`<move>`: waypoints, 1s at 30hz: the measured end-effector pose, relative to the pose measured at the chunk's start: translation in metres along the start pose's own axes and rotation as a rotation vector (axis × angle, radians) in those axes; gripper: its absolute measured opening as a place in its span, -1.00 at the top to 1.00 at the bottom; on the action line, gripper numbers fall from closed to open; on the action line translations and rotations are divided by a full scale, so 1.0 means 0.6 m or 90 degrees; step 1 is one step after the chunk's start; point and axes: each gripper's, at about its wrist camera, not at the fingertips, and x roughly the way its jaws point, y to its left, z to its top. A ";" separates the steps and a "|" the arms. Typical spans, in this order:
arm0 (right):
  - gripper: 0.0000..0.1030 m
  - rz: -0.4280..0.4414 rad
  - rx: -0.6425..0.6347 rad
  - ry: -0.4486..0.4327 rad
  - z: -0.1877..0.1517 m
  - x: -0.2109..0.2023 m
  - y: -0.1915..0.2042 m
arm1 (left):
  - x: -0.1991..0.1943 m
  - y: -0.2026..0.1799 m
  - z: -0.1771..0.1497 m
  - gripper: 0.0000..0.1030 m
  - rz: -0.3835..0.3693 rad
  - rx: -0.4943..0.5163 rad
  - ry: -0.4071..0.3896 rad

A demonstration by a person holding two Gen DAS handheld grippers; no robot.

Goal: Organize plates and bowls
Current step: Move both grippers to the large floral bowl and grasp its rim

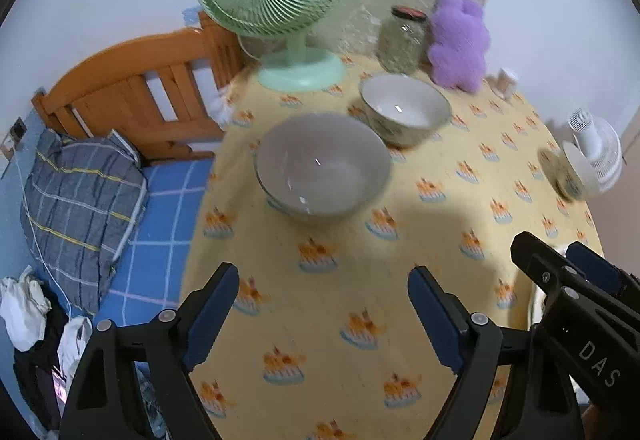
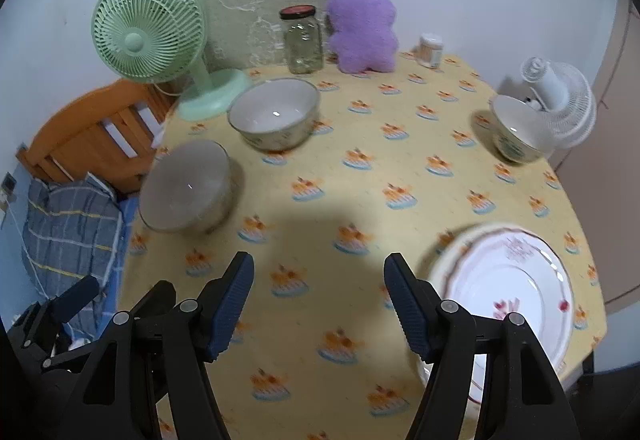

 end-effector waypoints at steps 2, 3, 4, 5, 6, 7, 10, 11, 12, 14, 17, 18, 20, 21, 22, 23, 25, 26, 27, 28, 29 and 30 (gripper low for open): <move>-0.37 0.006 -0.007 -0.004 0.017 0.014 0.014 | 0.013 0.008 0.015 -0.62 0.011 -0.004 -0.007; -0.37 0.009 -0.011 -0.005 0.025 0.023 0.021 | 0.021 0.012 0.023 -0.59 0.018 -0.006 -0.006; -0.37 0.011 -0.015 -0.002 0.034 0.034 0.028 | 0.027 0.015 0.030 -0.57 0.021 -0.010 -0.007; -0.37 0.013 -0.016 0.001 0.041 0.041 0.033 | 0.035 0.019 0.039 -0.56 0.023 -0.013 -0.013; -0.37 0.020 -0.016 0.002 0.052 0.053 0.040 | 0.040 0.023 0.044 -0.56 0.026 -0.014 -0.017; -0.37 0.023 -0.017 0.001 0.060 0.062 0.045 | 0.049 0.025 0.052 -0.55 0.034 -0.012 -0.020; -0.37 0.030 -0.026 0.003 0.081 0.091 0.064 | 0.074 0.036 0.072 -0.49 0.046 -0.014 -0.019; -0.37 0.033 -0.026 0.005 0.087 0.102 0.069 | 0.084 0.040 0.079 -0.47 0.047 -0.018 -0.018; -0.37 0.037 -0.026 0.005 0.092 0.112 0.074 | 0.091 0.043 0.083 -0.44 0.048 -0.020 -0.018; -0.36 0.043 -0.029 0.008 0.102 0.131 0.083 | 0.107 0.048 0.093 -0.40 0.055 -0.024 -0.017; -0.06 0.062 -0.037 0.009 0.112 0.154 0.097 | 0.129 0.052 0.107 -0.20 0.068 -0.024 -0.021; -0.04 0.066 -0.042 0.012 0.117 0.165 0.105 | 0.136 0.053 0.111 -0.12 0.067 -0.022 -0.019; 0.05 0.066 -0.050 0.013 0.124 0.179 0.115 | 0.152 0.057 0.120 -0.06 0.066 -0.020 -0.015; 0.07 0.067 -0.051 0.015 0.127 0.185 0.119 | 0.157 0.056 0.122 0.00 0.066 -0.020 -0.014; 0.08 0.070 -0.051 0.018 0.129 0.192 0.122 | 0.164 0.057 0.125 0.06 0.066 -0.019 -0.010; 0.10 0.071 -0.052 0.022 0.133 0.200 0.126 | 0.170 0.058 0.128 0.08 0.064 -0.019 -0.008; 0.15 0.074 -0.053 0.030 0.137 0.216 0.131 | 0.183 0.060 0.131 0.17 0.060 -0.020 0.000; 0.21 0.075 -0.054 0.035 0.138 0.222 0.134 | 0.190 0.060 0.131 0.19 0.058 -0.021 0.005; 0.24 0.076 -0.055 0.039 0.139 0.228 0.136 | 0.194 0.059 0.131 0.25 0.056 -0.020 0.009; 0.31 0.077 -0.058 0.044 0.139 0.233 0.139 | 0.199 0.058 0.131 0.27 0.054 -0.018 0.014; 0.42 0.078 -0.062 0.050 0.138 0.239 0.143 | 0.202 0.057 0.132 0.28 0.058 -0.015 0.016; 0.50 0.080 -0.064 0.057 0.137 0.244 0.147 | 0.204 0.055 0.132 0.32 0.066 -0.010 0.014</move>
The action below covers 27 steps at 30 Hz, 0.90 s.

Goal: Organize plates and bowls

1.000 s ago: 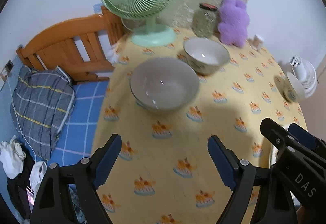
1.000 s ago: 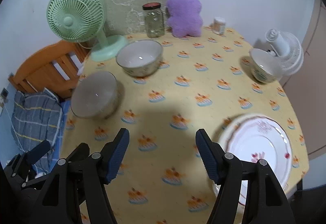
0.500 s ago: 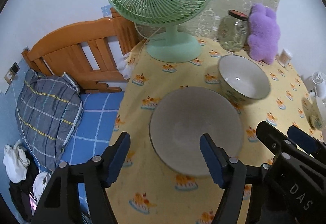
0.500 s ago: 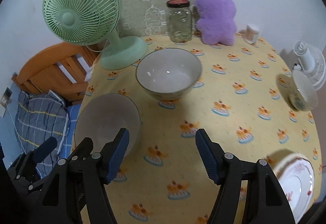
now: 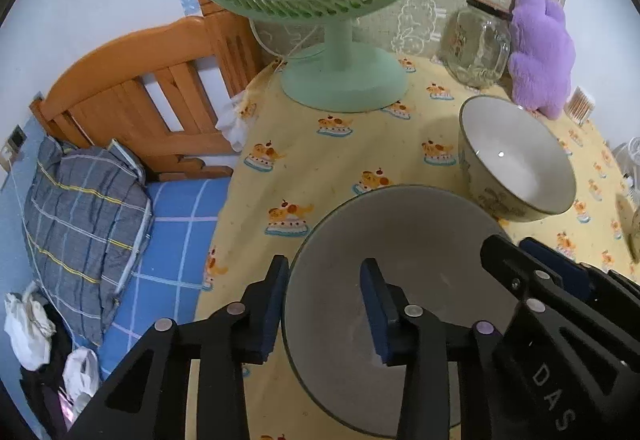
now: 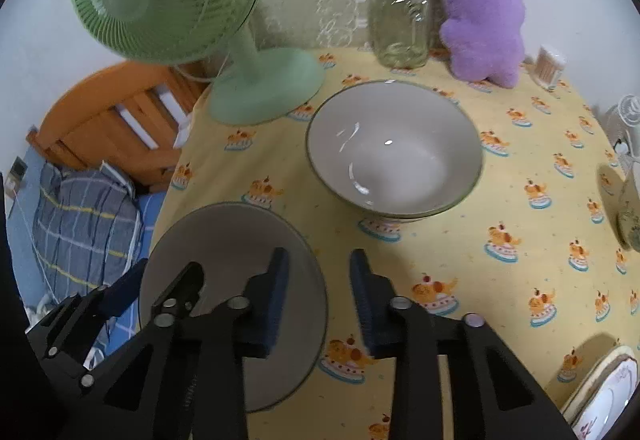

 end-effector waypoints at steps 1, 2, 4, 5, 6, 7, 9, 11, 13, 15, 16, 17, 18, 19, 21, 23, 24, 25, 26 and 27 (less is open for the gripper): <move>0.63 0.004 0.001 0.006 0.000 0.004 0.002 | 0.001 0.001 0.000 0.37 0.003 -0.002 0.000; 0.65 -0.002 0.002 0.004 0.000 0.006 0.004 | 0.001 0.003 0.001 0.39 0.002 -0.002 -0.001; 0.65 -0.009 -0.005 0.000 0.000 0.006 0.009 | 0.000 0.006 0.001 0.44 0.000 -0.004 0.001; 0.65 -0.012 -0.004 0.001 0.000 0.006 0.010 | -0.001 0.006 0.000 0.44 -0.001 -0.003 0.002; 0.65 -0.013 -0.003 0.003 0.001 0.006 0.010 | -0.002 0.005 0.001 0.45 -0.001 -0.001 0.003; 0.65 -0.015 -0.004 0.005 0.001 0.007 0.010 | -0.003 0.005 -0.001 0.45 -0.001 0.001 0.005; 0.65 -0.017 -0.003 0.012 -0.001 0.005 0.010 | -0.007 0.004 -0.003 0.45 -0.002 0.003 0.006; 0.65 -0.016 -0.001 0.017 -0.004 0.002 0.009 | -0.013 0.004 -0.006 0.44 -0.003 0.001 0.008; 0.64 -0.015 0.005 0.020 -0.008 -0.003 0.007 | -0.017 0.006 -0.010 0.44 -0.010 -0.004 0.012; 0.65 -0.016 0.008 0.020 -0.014 -0.013 0.005 | -0.025 0.005 -0.016 0.44 -0.017 -0.007 0.016; 0.64 -0.016 0.007 0.020 -0.017 -0.017 0.004 | -0.028 0.003 -0.020 0.45 -0.018 -0.006 0.016; 0.65 -0.017 0.007 0.019 -0.020 -0.022 0.003 | -0.034 0.000 -0.025 0.44 -0.019 -0.003 0.016; 0.64 -0.019 0.006 0.020 -0.025 -0.029 0.001 | -0.038 -0.003 -0.029 0.44 -0.020 -0.002 0.016; 0.65 -0.020 0.007 0.020 -0.028 -0.032 -0.002 | -0.043 -0.005 -0.033 0.44 -0.022 0.000 0.017; 0.64 -0.023 0.009 0.020 -0.039 -0.044 -0.008 | -0.053 -0.012 -0.043 0.44 -0.026 0.002 0.019; 0.64 -0.027 0.012 0.019 -0.049 -0.056 -0.014 | -0.065 -0.020 -0.055 0.44 -0.029 0.006 0.020; 0.64 -0.028 0.013 0.019 -0.055 -0.063 -0.017 | -0.070 -0.023 -0.059 0.45 -0.031 0.006 0.020; 0.64 -0.029 0.013 0.019 -0.060 -0.069 -0.020 | -0.076 -0.027 -0.065 0.44 -0.033 0.006 0.021; 0.64 -0.030 0.014 0.019 -0.065 -0.075 -0.024 | -0.081 -0.029 -0.070 0.44 -0.035 0.006 0.021; 0.64 -0.031 0.013 0.019 -0.073 -0.083 -0.028 | -0.087 -0.033 -0.076 0.44 -0.038 0.006 0.022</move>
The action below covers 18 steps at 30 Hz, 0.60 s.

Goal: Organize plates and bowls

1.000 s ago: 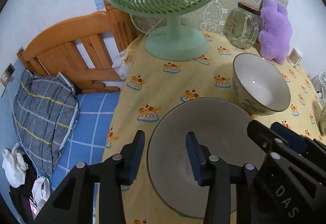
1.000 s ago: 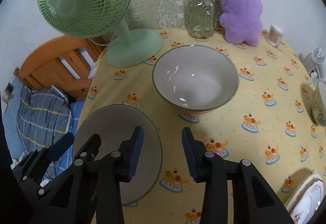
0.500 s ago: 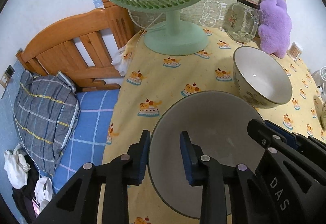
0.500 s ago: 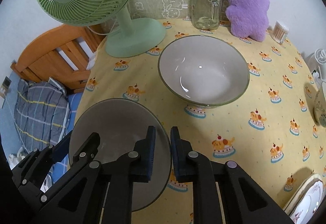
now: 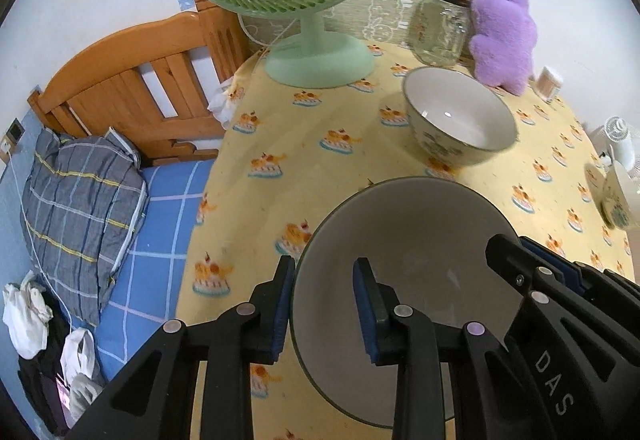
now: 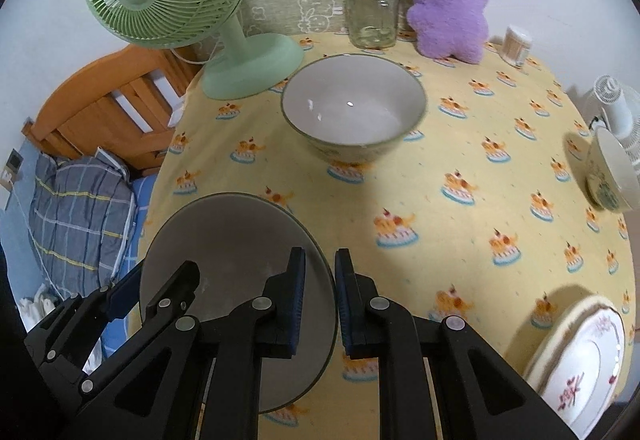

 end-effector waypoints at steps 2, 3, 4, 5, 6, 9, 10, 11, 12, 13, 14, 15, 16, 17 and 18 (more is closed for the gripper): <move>0.64 -0.004 0.001 -0.001 -0.012 -0.013 -0.009 | -0.010 -0.009 -0.012 0.45 -0.003 0.004 -0.001; 0.65 -0.006 0.002 0.000 -0.017 -0.018 -0.013 | -0.016 -0.014 -0.018 0.45 -0.005 0.006 -0.001; 0.64 -0.008 0.004 0.001 -0.021 -0.022 -0.017 | -0.020 -0.018 -0.024 0.45 -0.007 0.008 -0.001; 0.64 -0.010 0.007 0.001 -0.029 -0.030 -0.023 | -0.026 -0.025 -0.032 0.45 -0.010 0.011 0.000; 0.64 -0.013 0.008 0.001 -0.037 -0.036 -0.029 | -0.030 -0.027 -0.037 0.44 -0.013 0.012 0.000; 0.65 -0.020 0.009 0.005 -0.059 -0.053 -0.042 | -0.043 -0.042 -0.059 0.44 -0.020 0.015 0.004; 0.65 -0.022 0.010 0.007 -0.066 -0.058 -0.048 | -0.046 -0.046 -0.066 0.44 -0.021 0.017 0.005; 0.65 -0.024 0.011 0.009 -0.074 -0.063 -0.052 | -0.051 -0.052 -0.075 0.45 -0.023 0.019 0.009; 0.65 -0.026 0.012 0.011 -0.080 -0.067 -0.056 | -0.053 -0.055 -0.081 0.44 -0.025 0.019 0.012; 0.65 -0.028 0.014 0.014 -0.087 -0.071 -0.061 | -0.057 -0.059 -0.089 0.44 -0.028 0.020 0.015; 0.65 -0.031 0.016 0.016 -0.095 -0.076 -0.066 | -0.060 -0.063 -0.096 0.44 -0.031 0.022 0.019; 0.65 -0.034 0.017 0.018 -0.105 -0.081 -0.072 | -0.063 -0.066 -0.101 0.45 -0.033 0.025 0.021; 0.65 -0.036 0.019 0.019 -0.110 -0.084 -0.074 | -0.065 -0.070 -0.108 0.44 -0.036 0.029 0.023; 0.65 -0.039 0.020 0.020 -0.116 -0.087 -0.078 | -0.068 -0.074 -0.113 0.44 -0.038 0.031 0.025; 0.65 -0.042 0.023 0.023 -0.125 -0.092 -0.083 | -0.071 -0.077 -0.119 0.44 -0.042 0.035 0.027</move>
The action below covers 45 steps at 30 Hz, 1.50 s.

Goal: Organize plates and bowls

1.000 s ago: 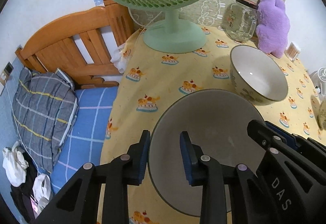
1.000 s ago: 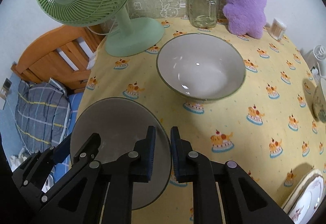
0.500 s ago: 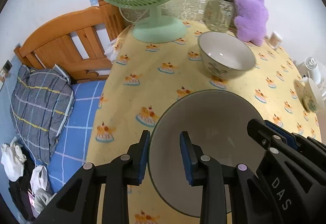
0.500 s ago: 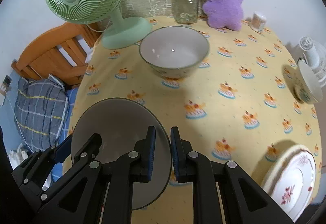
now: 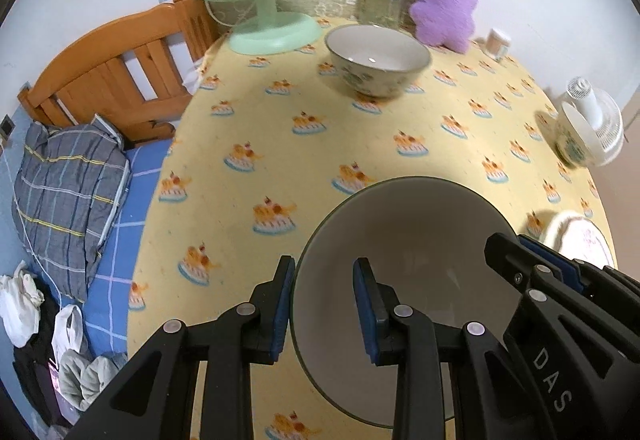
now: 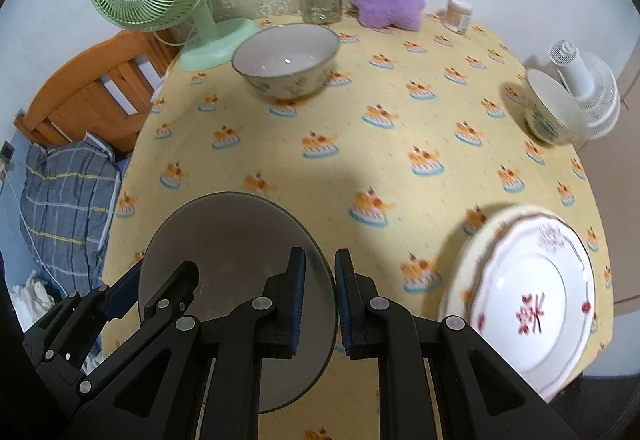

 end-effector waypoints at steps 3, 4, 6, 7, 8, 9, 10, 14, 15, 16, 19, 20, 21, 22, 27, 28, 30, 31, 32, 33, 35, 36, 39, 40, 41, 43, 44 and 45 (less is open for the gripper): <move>0.65 -0.003 0.008 0.003 -0.018 -0.011 -0.015 | -0.008 -0.012 -0.014 0.44 -0.007 0.008 0.002; 0.65 -0.005 0.010 0.003 -0.022 -0.014 -0.018 | -0.010 -0.016 -0.018 0.44 -0.009 0.011 0.003; 0.65 -0.009 0.016 0.003 -0.031 -0.018 -0.025 | -0.012 -0.023 -0.025 0.44 -0.015 0.014 0.007; 0.65 -0.011 0.019 0.005 -0.034 -0.020 -0.028 | -0.013 -0.027 -0.029 0.44 -0.017 0.016 0.010; 0.65 -0.014 0.020 0.007 -0.037 -0.021 -0.031 | -0.014 -0.030 -0.033 0.44 -0.021 0.019 0.012; 0.65 -0.017 0.021 0.010 -0.041 -0.021 -0.034 | -0.015 -0.032 -0.035 0.44 -0.023 0.021 0.014; 0.65 -0.021 0.023 0.013 -0.046 -0.022 -0.038 | -0.015 -0.035 -0.038 0.45 -0.027 0.022 0.017; 0.65 -0.034 0.036 0.023 -0.059 -0.021 -0.052 | -0.010 -0.049 -0.049 0.44 -0.040 0.031 0.032; 0.65 -0.037 0.039 0.026 -0.062 -0.021 -0.055 | -0.007 -0.051 -0.051 0.45 -0.042 0.033 0.038; 0.65 -0.040 0.042 0.029 -0.065 -0.019 -0.057 | -0.004 -0.053 -0.054 0.46 -0.041 0.036 0.041; 0.65 -0.042 0.047 0.041 -0.072 -0.012 -0.062 | 0.002 -0.059 -0.059 0.51 -0.028 0.045 0.050; 0.65 -0.041 0.050 0.044 -0.074 -0.008 -0.063 | 0.005 -0.059 -0.060 0.51 -0.029 0.045 0.054; 0.64 -0.044 0.051 0.046 -0.076 -0.005 -0.063 | 0.006 -0.058 -0.061 0.51 -0.030 0.044 0.056; 0.64 -0.045 0.051 0.047 -0.076 -0.003 -0.063 | 0.007 -0.058 -0.061 0.51 -0.030 0.045 0.055; 0.64 -0.050 0.055 0.042 -0.076 0.002 -0.064 | 0.010 -0.061 -0.060 0.50 -0.024 0.054 0.045; 0.62 -0.052 0.055 0.041 -0.075 0.003 -0.063 | 0.010 -0.061 -0.059 0.48 -0.025 0.053 0.044; 0.62 -0.052 0.059 0.040 -0.074 0.004 -0.064 | 0.011 -0.060 -0.059 0.39 -0.029 0.051 0.044; 0.61 -0.050 0.060 0.038 -0.073 0.005 -0.064 | 0.011 -0.059 -0.059 0.35 -0.032 0.049 0.046; 0.60 -0.045 0.058 0.035 -0.073 0.006 -0.064 | 0.010 -0.059 -0.058 0.33 -0.032 0.048 0.047; 0.60 -0.040 0.054 0.032 -0.072 0.006 -0.064 | 0.009 -0.059 -0.058 0.26 -0.034 0.049 0.045; 0.55 -0.032 0.052 0.029 -0.071 0.004 -0.064 | 0.007 -0.061 -0.056 0.17 -0.037 0.055 0.042; 0.54 -0.030 0.052 0.031 -0.071 0.004 -0.064 | 0.006 -0.062 -0.056 0.02 -0.038 0.056 0.042; 0.33 -0.037 0.052 0.025 -0.068 -0.001 -0.063 | -0.001 -0.057 -0.054 -0.14 -0.042 0.053 0.035; 0.19 -0.042 0.051 0.022 -0.067 -0.003 -0.062 | -0.003 -0.054 -0.052 -0.21 -0.045 0.049 0.034; 0.06 -0.045 0.053 0.015 -0.066 -0.007 -0.063 | -0.006 -0.050 -0.051 -0.26 -0.044 0.045 0.032; -0.11 -0.050 0.060 0.005 -0.064 -0.014 -0.066 | -0.010 -0.043 -0.047 -0.40 -0.041 0.038 0.024; -0.20 -0.050 0.063 0.001 -0.062 -0.016 -0.068 | -0.013 -0.040 -0.046 -0.42 -0.043 0.035 0.022; -0.24 -0.049 0.067 -0.003 -0.061 -0.020 -0.070 | -0.016 -0.037 -0.044 -0.46 -0.046 0.033 0.019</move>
